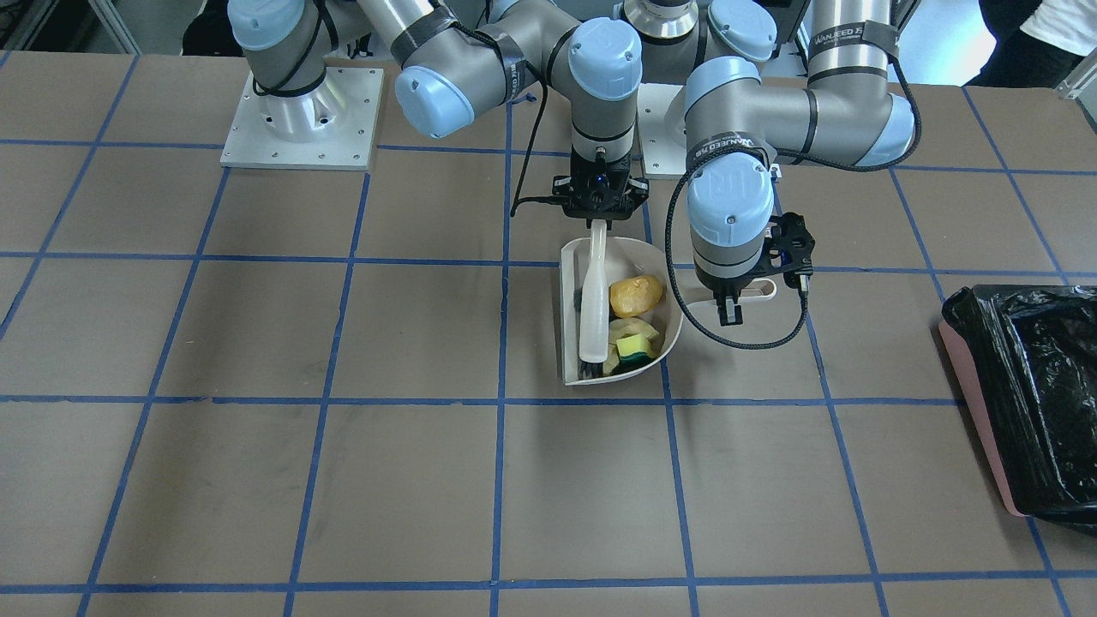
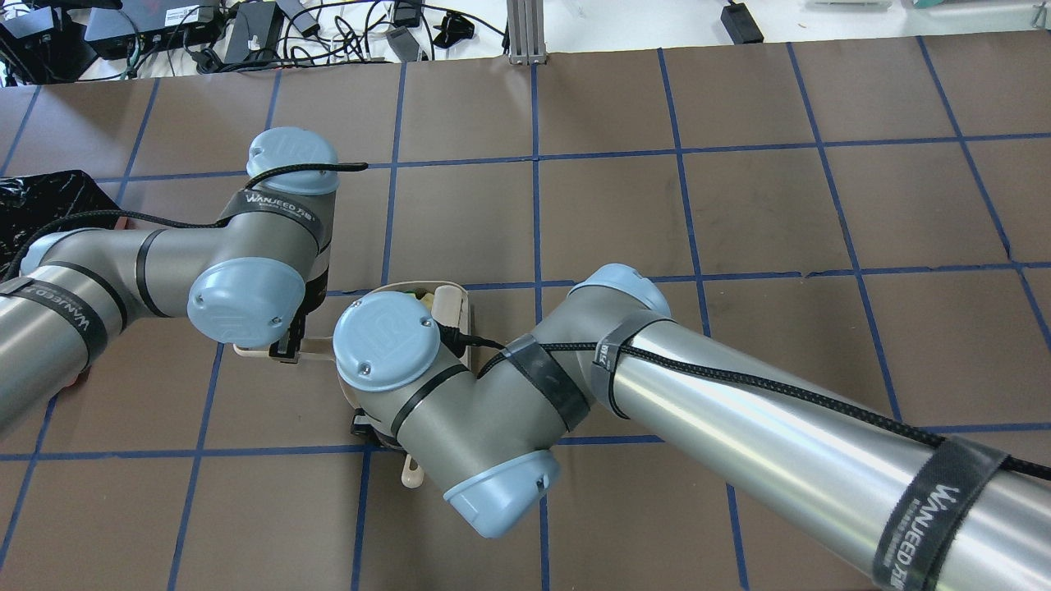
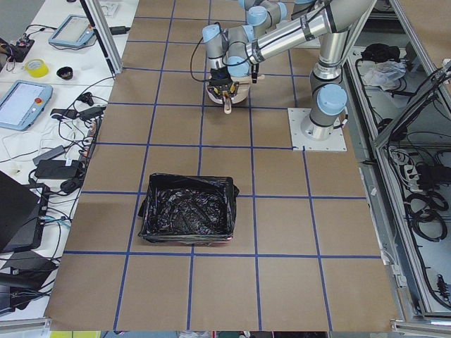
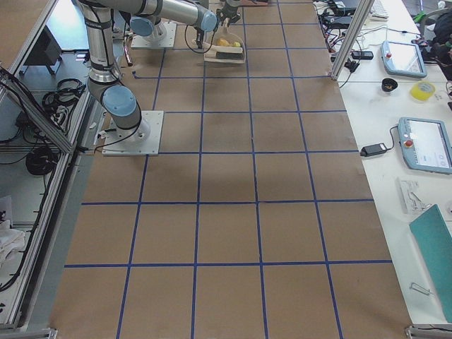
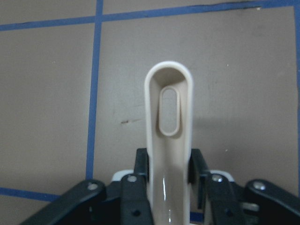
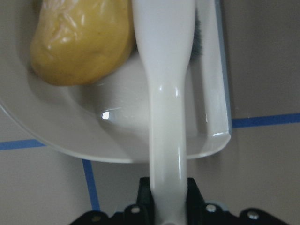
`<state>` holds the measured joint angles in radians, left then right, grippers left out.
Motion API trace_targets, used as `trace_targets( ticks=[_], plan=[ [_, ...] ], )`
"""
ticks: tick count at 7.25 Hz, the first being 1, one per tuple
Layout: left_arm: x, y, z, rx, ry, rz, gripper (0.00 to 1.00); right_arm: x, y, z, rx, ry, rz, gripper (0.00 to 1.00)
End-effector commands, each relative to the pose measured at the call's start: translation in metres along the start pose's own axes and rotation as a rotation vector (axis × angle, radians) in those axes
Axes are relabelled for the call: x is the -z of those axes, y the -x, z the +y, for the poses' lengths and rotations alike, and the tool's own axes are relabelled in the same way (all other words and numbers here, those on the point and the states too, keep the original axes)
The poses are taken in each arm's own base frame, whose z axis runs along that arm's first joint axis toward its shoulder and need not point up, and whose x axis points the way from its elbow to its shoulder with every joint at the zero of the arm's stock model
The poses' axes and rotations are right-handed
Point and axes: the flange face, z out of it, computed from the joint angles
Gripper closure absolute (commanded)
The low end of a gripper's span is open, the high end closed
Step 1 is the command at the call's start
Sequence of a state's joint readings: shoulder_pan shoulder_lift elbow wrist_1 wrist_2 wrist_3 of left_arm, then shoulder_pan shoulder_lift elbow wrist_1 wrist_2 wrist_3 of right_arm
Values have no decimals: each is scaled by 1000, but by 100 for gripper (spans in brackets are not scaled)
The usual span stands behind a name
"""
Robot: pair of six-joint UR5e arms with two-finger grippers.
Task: Sweep and dump trash into bin
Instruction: 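Sweep the yellow potato into the dustpan with the right gripper's brush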
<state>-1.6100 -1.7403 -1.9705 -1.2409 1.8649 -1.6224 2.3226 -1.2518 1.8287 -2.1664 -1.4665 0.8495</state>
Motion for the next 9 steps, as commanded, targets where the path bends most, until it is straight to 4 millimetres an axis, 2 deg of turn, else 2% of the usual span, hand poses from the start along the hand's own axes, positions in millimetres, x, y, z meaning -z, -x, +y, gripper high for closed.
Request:
trace_targets(
  ticks=[1,3,5,6,8,9],
  plan=[
    [7,-7,0,-72,79,34,100,2,-16,-13,88,-56,118,100],
    [5,-11,-2,-115,130,34,100,10,-37,-28,113,-66,198,100],
    [10,-15,-4,-123,166,52,100,60,-61,-37,99,-72,176,100],
    [11,-18,-7,-127,176,57,100,75,-73,-45,79,-81,161,100],
    [34,-32,-21,-117,183,105,100,86,-104,-79,38,-71,138,100],
    [46,-43,-48,-79,183,129,100,91,-128,-106,27,-54,114,100]
  ],
)
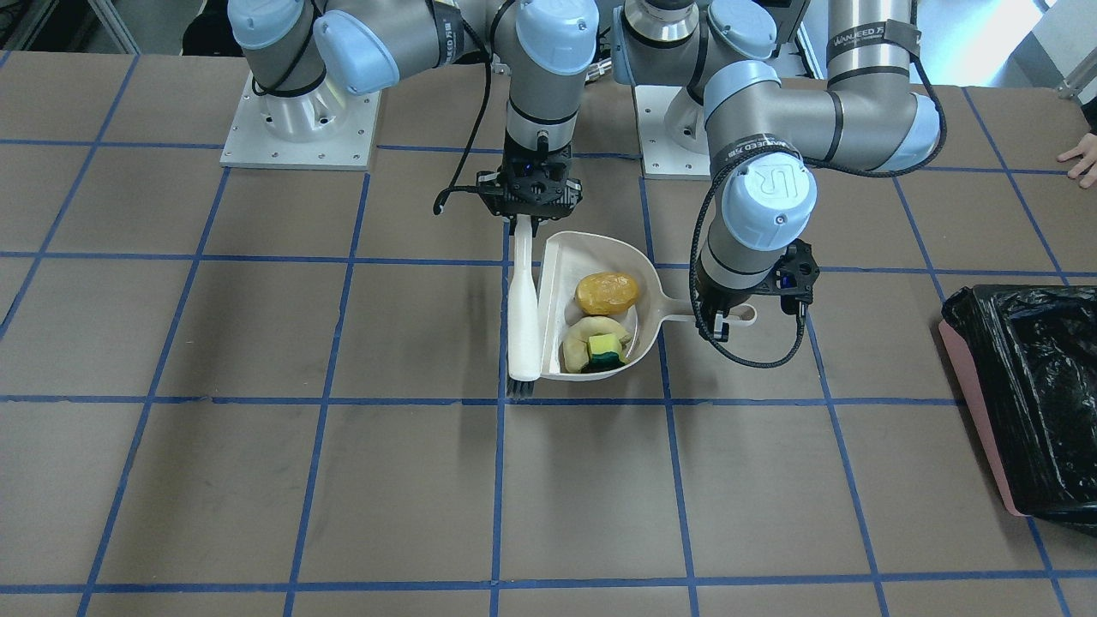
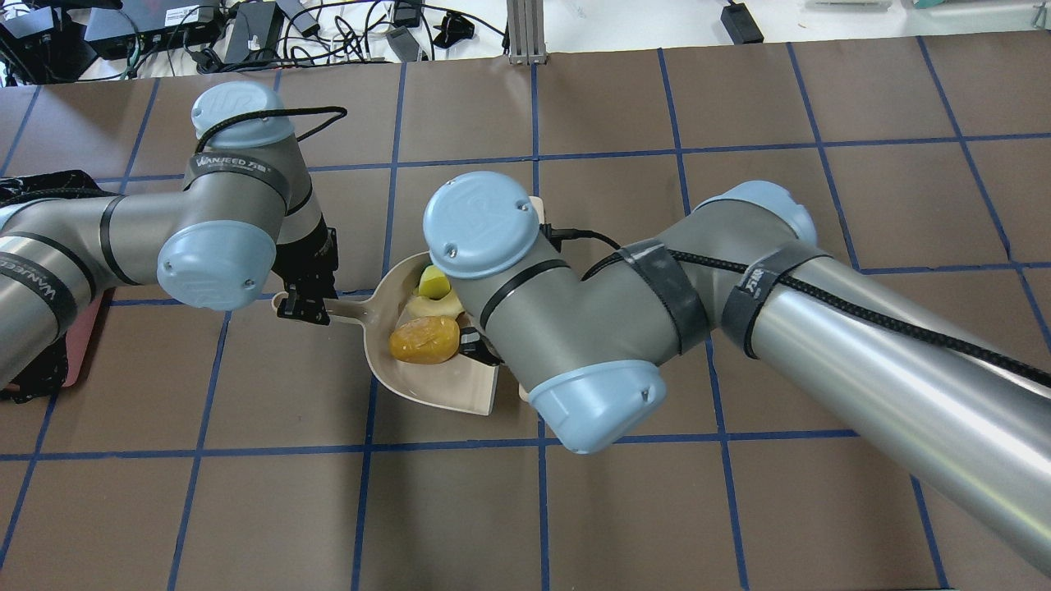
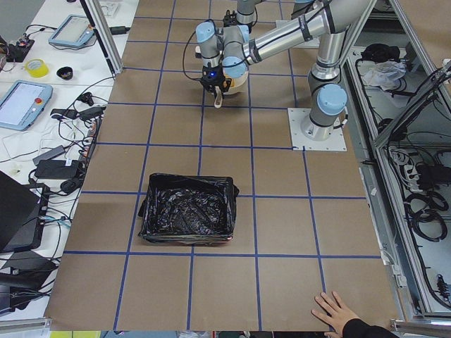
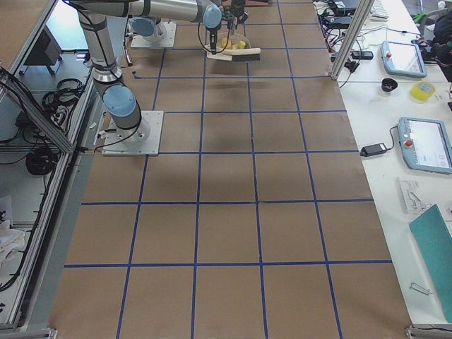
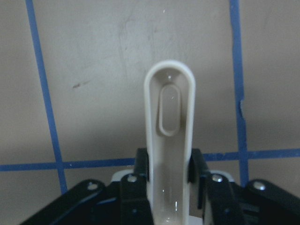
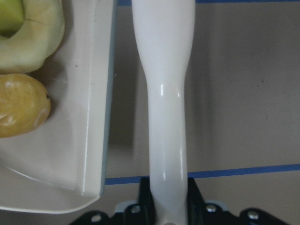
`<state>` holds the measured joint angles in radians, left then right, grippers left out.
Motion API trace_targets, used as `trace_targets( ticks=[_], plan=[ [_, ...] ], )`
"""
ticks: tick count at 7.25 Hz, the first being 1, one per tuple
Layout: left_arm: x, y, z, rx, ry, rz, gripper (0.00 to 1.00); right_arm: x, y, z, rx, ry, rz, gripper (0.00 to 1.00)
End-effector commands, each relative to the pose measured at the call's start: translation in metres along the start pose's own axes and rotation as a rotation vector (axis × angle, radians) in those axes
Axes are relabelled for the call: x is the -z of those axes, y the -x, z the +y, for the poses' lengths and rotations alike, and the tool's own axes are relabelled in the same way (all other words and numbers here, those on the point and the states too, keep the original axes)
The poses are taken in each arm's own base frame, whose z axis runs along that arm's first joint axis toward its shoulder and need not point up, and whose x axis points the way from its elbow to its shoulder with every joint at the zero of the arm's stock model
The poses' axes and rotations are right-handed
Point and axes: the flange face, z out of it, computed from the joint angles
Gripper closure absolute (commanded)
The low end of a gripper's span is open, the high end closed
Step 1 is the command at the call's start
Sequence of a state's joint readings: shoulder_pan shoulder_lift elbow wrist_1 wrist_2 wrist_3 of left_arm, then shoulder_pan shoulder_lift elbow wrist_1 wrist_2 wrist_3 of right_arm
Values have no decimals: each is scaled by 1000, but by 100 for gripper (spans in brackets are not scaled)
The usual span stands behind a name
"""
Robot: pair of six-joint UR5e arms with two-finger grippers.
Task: Sweep and dump trash into bin
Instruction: 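Carry the dustpan toward the black bin with the left gripper while the right withdraws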
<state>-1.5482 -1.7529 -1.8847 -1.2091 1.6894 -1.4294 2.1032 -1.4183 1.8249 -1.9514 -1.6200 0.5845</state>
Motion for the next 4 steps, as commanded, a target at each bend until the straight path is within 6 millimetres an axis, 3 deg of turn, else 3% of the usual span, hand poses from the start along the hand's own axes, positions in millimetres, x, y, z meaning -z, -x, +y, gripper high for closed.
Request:
trace_targets(
  ticks=[1,4],
  plan=[
    [36,-22,-53,47,-6,67,100,-1,-59,-54,-6,23,-34,100],
    [71,-31,-158,38,-27,131,100,5,-149,-99,-8,45,-16,100]
  ],
)
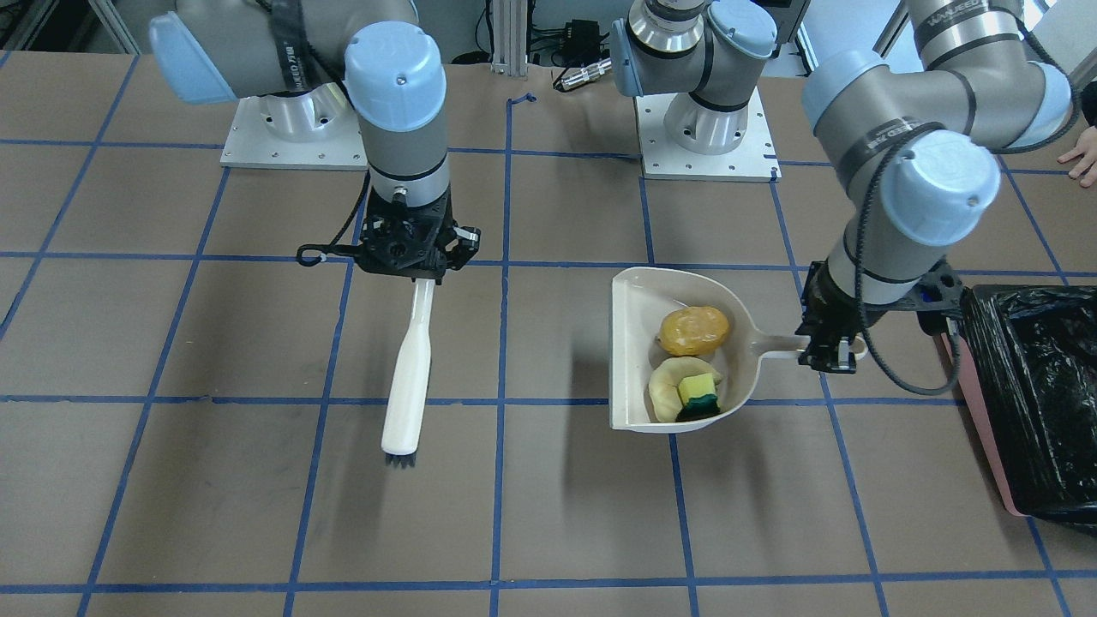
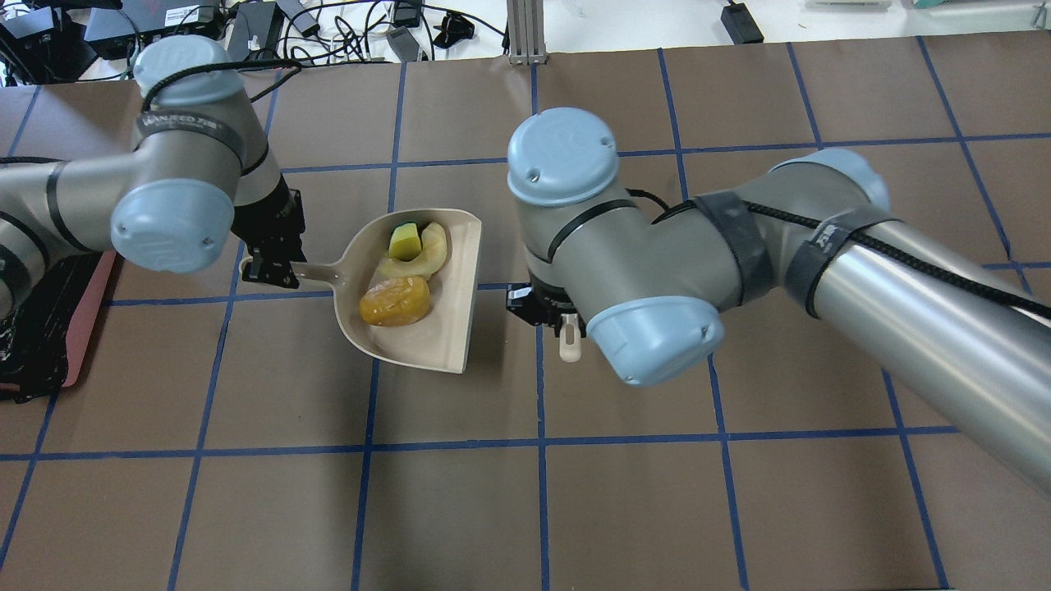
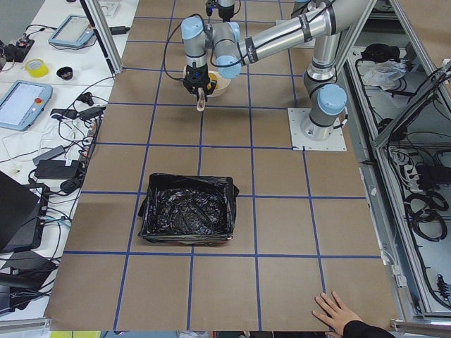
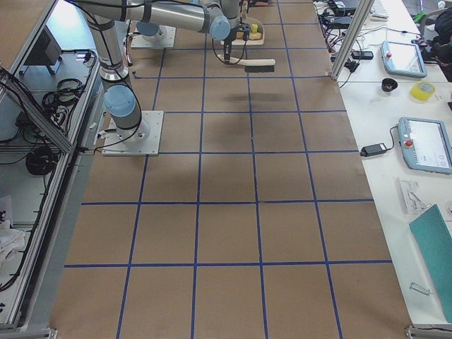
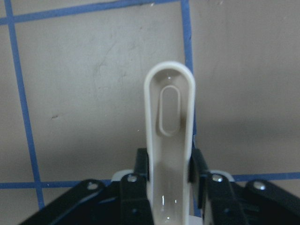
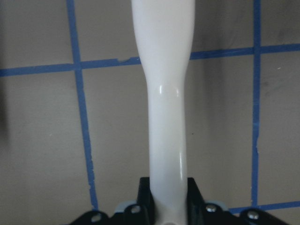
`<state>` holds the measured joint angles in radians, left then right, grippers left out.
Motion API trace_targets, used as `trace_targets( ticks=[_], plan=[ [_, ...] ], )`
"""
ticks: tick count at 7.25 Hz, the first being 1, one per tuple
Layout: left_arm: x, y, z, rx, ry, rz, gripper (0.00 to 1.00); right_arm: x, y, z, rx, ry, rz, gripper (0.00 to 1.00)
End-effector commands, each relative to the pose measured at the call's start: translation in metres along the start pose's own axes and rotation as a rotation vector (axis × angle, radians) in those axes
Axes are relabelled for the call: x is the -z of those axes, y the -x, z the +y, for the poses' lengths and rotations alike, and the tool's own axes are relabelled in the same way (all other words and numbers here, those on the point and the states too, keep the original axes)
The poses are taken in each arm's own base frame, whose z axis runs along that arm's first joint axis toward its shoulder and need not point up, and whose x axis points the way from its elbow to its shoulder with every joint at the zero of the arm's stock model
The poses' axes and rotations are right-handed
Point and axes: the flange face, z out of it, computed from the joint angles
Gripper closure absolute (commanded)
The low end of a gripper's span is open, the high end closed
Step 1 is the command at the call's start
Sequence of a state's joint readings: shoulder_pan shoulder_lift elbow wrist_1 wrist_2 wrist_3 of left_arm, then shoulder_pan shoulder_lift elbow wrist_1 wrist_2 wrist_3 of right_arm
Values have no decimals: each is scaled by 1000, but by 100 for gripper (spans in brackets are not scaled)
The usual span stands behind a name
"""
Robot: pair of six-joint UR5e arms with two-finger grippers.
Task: Sweep and dump trash into bin
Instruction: 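Carry the dustpan toward the black bin with the left gripper while the right withdraws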
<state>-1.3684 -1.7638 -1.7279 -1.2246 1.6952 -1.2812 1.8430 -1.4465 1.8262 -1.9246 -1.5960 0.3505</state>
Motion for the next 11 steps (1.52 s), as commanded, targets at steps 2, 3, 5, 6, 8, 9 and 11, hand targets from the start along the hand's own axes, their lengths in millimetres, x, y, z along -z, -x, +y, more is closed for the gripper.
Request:
trace_targets(
  ticks=[2,3,5,6,8,9,11],
  plan=[
    [27,1,-123,-18,-29,47,100,4,-124,-53,38,30,2,100],
    [26,7,-152,-32,-40,42,100,-1,-175,-71,68,29,-6,100],
    [39,21,-207,-16,-73,53,100,-21,-253,-105,81,41,-17,100],
    [47,20,-228,-21,-84,59,100,-34,-266,-125,105,44,-18,100],
    [53,15,-284,-18,-62,16,100,-43,-295,-138,92,55,-25,100],
    [53,12,-318,-28,-59,5,100,-63,-304,-151,109,50,-26,100],
    [39,7,-383,-28,-77,-11,100,-89,-330,-157,94,51,-26,100]
  ],
)
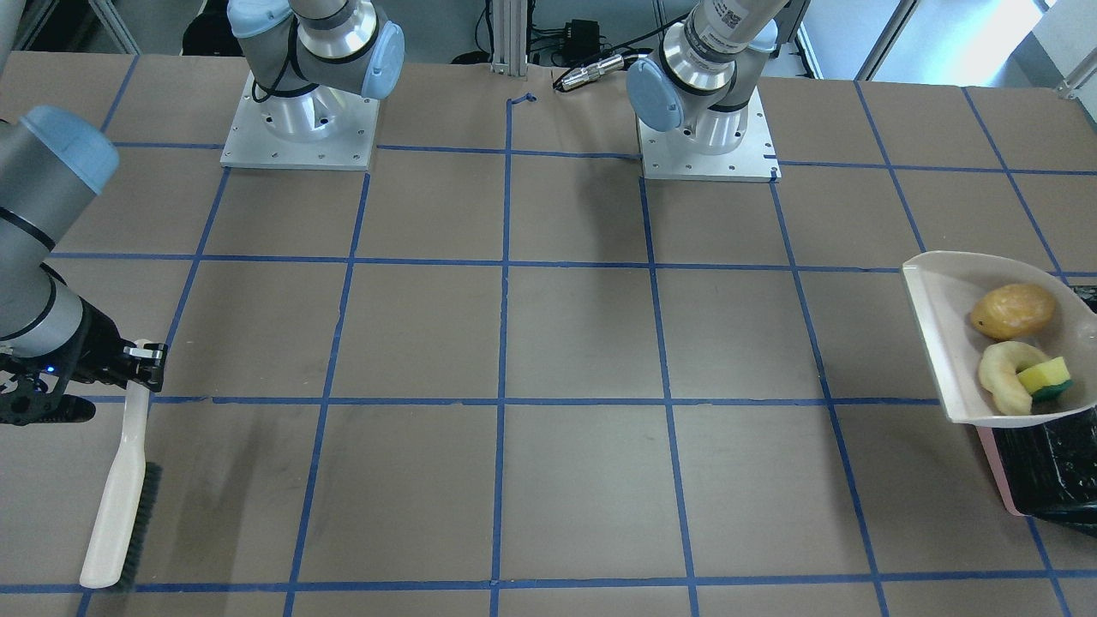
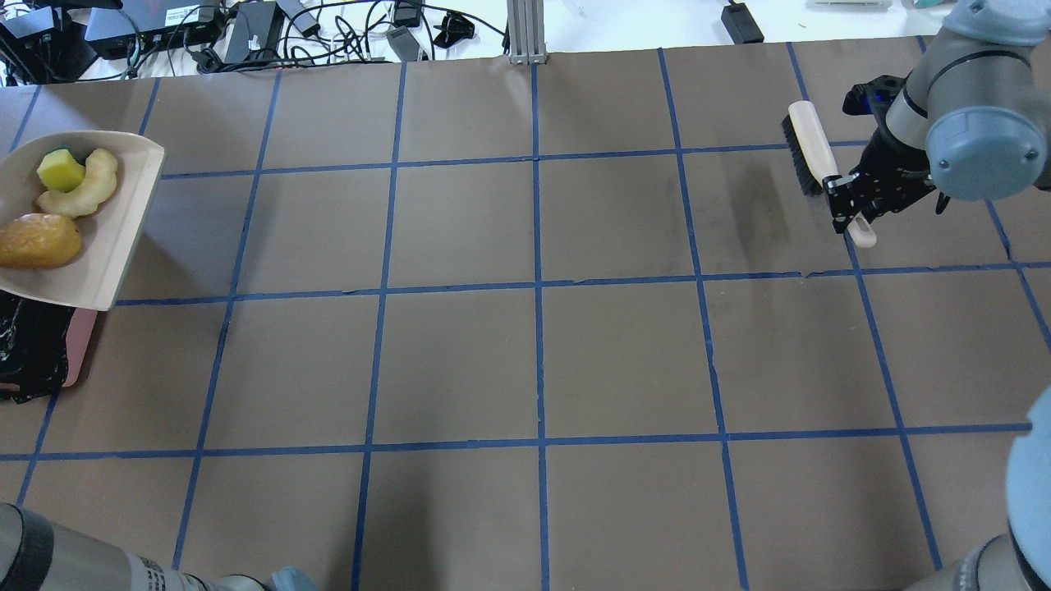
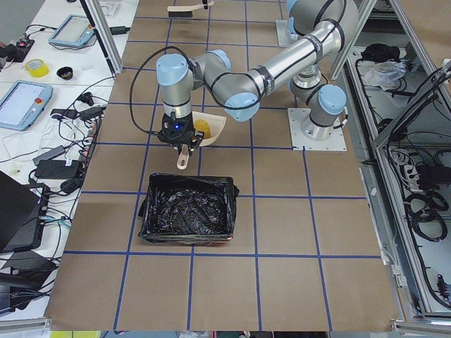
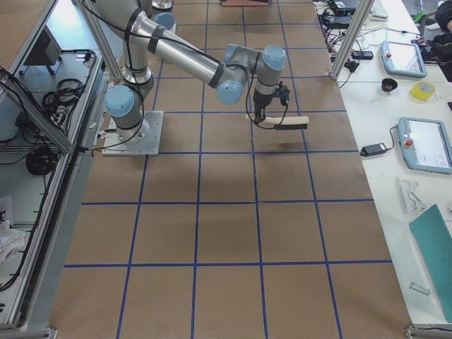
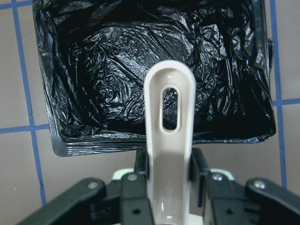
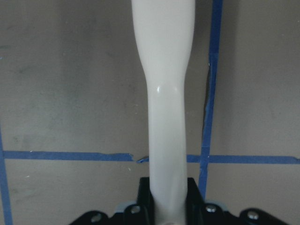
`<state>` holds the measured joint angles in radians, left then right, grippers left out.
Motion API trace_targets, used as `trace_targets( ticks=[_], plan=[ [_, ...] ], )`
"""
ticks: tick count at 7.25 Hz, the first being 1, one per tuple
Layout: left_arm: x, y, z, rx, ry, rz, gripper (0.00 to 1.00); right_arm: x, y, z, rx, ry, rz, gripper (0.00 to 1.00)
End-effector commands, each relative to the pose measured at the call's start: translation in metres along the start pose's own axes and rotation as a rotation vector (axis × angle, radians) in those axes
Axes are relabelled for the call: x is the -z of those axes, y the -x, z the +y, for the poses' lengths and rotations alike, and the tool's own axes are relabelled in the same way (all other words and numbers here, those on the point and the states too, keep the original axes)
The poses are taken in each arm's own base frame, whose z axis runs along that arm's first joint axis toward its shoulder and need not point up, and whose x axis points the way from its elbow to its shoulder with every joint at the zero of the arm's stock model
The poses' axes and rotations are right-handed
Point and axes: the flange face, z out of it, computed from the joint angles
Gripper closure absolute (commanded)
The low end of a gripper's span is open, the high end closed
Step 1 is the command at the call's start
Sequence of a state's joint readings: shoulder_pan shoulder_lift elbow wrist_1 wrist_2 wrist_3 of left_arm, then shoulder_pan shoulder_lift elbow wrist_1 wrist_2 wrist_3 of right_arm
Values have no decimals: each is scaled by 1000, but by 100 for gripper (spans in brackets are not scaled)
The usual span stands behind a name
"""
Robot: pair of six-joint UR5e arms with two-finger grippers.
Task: Sweep and dump trash into bin
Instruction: 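Carry the dustpan toward the black bin with the left gripper while the right withdraws, then tip the dustpan over the black bin with the left gripper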
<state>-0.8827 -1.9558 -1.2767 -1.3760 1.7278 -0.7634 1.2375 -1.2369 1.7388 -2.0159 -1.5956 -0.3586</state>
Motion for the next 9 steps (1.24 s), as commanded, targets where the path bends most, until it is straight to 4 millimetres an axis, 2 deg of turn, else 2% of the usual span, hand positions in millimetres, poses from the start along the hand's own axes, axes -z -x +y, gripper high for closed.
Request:
trace_targets(
  ticks=[1,2,4,7,9],
  plan=[
    [-22,-6,-66,-14,-21,-32,100,-25,-12,1,-30,28,-9,100],
    [-36,-3,-94,-4,-25,-39,100,-34,-9,6,-42,44,-20,100],
    [-46,5,-132,-8,-41,-35,100,-37,-10,8,-42,42,-16,100],
    [-45,12,-167,-18,-116,-43,100,-36,-10,9,-42,40,-13,100],
    [-57,10,-182,-11,-213,-55,100,-34,-11,10,-47,40,-14,100]
  ],
)
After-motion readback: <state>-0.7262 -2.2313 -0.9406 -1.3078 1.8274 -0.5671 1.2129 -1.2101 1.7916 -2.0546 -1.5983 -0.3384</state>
